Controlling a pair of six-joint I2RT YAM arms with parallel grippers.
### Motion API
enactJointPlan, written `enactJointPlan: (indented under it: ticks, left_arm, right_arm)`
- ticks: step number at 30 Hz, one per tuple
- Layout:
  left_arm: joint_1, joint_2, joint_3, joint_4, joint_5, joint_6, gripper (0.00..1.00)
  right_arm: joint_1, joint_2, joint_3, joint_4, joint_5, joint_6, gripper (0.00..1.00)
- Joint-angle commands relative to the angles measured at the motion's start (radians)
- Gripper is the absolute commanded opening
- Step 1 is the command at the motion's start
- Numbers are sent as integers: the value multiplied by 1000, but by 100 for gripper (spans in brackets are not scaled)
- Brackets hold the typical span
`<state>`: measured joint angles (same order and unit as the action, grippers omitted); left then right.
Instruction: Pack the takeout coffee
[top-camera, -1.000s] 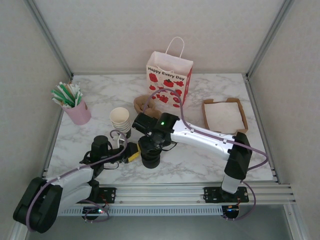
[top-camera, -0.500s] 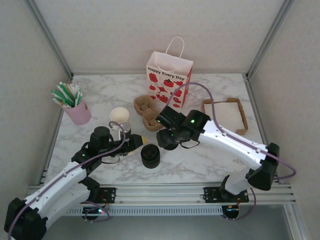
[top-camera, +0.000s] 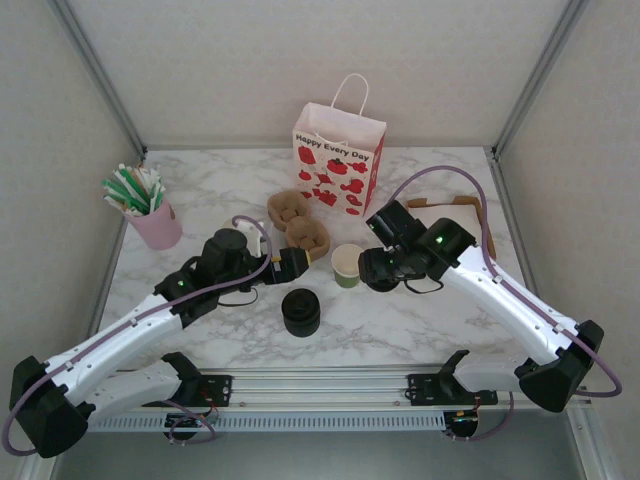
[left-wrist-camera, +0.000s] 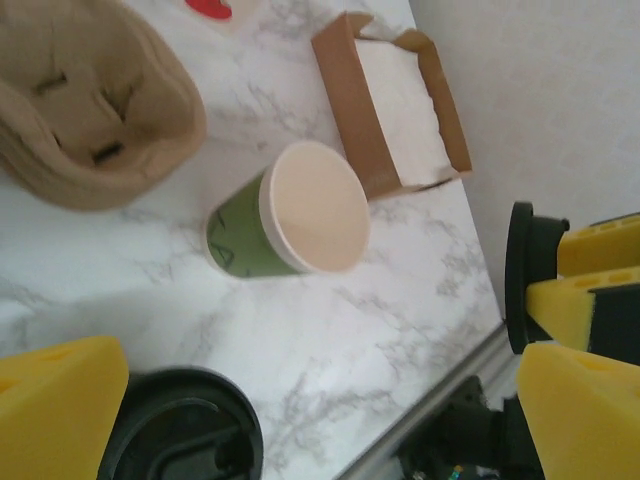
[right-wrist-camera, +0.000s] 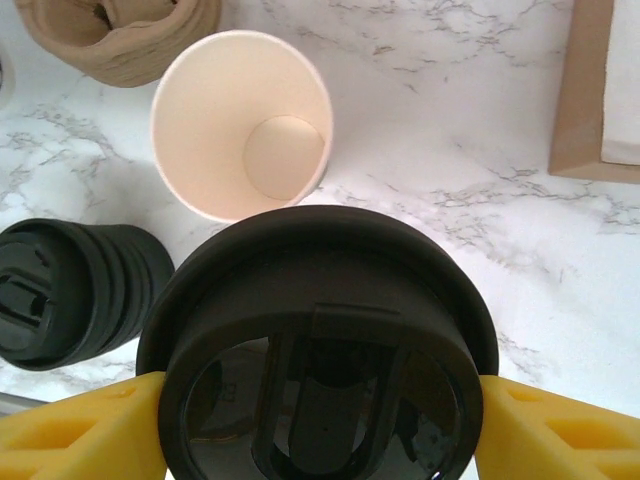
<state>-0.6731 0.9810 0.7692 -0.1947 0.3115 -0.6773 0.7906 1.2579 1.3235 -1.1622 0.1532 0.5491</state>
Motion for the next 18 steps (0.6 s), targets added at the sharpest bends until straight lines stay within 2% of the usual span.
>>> enactJointPlan:
  ticks: [1,7,12,18]
  left_arm:
    - [-9,22,89,1,-97,112,100]
    - [-10,9,125,85,-108,228,100]
    - [-8,-9,134,92,-157,344,100]
    - [-8,8,112,103,-141,400,100]
  right_arm:
    - [-25,31,14,-9,-28,-59,73]
    - [-39,162,107,-19,-38,-109,73]
    - [-38,282,201,-31,-46,-144,73]
    - [-39,424,306,-43,-58,-180,73]
